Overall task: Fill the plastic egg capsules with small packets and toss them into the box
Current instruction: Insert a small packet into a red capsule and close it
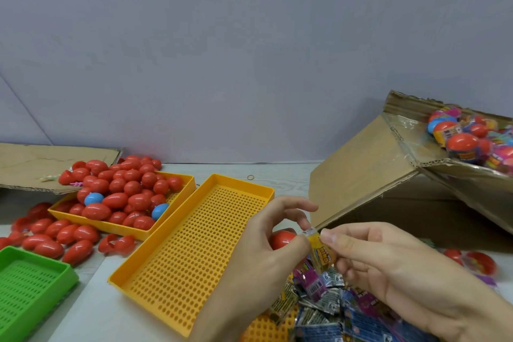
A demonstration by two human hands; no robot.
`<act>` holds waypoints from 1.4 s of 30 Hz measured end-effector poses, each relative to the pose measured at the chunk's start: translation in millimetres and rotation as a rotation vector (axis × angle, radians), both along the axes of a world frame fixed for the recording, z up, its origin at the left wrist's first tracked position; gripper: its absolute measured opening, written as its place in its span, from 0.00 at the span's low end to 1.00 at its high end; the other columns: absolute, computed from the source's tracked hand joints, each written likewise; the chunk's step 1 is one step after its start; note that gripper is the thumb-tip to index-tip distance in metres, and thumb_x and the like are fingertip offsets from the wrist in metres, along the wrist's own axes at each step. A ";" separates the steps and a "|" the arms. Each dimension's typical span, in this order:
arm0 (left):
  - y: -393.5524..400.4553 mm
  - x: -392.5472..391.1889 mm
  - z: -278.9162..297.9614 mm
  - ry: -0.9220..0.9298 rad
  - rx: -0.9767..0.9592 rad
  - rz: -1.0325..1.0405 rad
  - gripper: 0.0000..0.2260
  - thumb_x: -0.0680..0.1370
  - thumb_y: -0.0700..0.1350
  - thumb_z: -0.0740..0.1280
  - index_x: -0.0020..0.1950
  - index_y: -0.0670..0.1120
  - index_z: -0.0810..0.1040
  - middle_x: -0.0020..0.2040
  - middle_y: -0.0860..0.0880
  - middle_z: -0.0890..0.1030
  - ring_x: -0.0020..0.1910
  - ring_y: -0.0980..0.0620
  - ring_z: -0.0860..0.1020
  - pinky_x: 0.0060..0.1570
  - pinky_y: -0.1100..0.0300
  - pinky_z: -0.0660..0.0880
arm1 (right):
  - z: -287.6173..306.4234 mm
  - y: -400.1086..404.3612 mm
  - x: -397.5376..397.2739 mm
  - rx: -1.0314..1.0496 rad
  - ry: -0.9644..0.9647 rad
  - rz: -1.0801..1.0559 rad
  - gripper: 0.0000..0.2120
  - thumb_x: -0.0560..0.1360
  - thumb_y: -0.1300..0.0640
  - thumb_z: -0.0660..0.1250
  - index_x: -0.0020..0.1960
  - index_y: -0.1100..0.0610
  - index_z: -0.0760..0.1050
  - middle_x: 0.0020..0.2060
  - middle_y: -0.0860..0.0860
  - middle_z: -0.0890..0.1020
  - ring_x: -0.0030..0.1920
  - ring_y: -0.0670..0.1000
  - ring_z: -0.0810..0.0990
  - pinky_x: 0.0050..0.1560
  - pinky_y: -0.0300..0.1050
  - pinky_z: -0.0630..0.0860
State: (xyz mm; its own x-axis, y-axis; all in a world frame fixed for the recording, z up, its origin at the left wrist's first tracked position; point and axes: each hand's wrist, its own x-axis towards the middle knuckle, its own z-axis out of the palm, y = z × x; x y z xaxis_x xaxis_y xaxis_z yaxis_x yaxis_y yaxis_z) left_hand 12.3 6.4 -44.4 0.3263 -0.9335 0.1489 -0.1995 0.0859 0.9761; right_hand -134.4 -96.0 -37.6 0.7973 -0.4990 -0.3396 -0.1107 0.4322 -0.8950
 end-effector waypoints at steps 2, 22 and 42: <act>-0.2 -0.4 0.5 0.008 0.001 0.001 0.16 0.71 0.41 0.66 0.55 0.57 0.80 0.46 0.53 0.77 0.32 0.55 0.71 0.37 0.60 0.74 | -0.1 -0.2 -0.1 -0.001 0.003 0.005 0.19 0.62 0.54 0.77 0.47 0.66 0.84 0.35 0.54 0.77 0.31 0.45 0.75 0.29 0.34 0.74; -1.3 -1.0 0.6 0.068 -0.027 -0.039 0.10 0.75 0.45 0.67 0.54 0.54 0.80 0.43 0.53 0.78 0.33 0.54 0.73 0.37 0.63 0.73 | -1.5 1.1 1.7 -0.207 -0.074 -0.042 0.21 0.66 0.44 0.78 0.49 0.59 0.85 0.45 0.62 0.77 0.46 0.55 0.72 0.51 0.52 0.67; -11.9 0.9 -1.1 0.591 -0.131 0.121 0.10 0.75 0.47 0.66 0.49 0.44 0.83 0.40 0.39 0.82 0.30 0.49 0.77 0.28 0.62 0.74 | -3.7 1.8 8.8 -0.208 -0.054 -0.438 0.14 0.65 0.49 0.72 0.46 0.56 0.86 0.37 0.53 0.81 0.39 0.49 0.74 0.39 0.45 0.69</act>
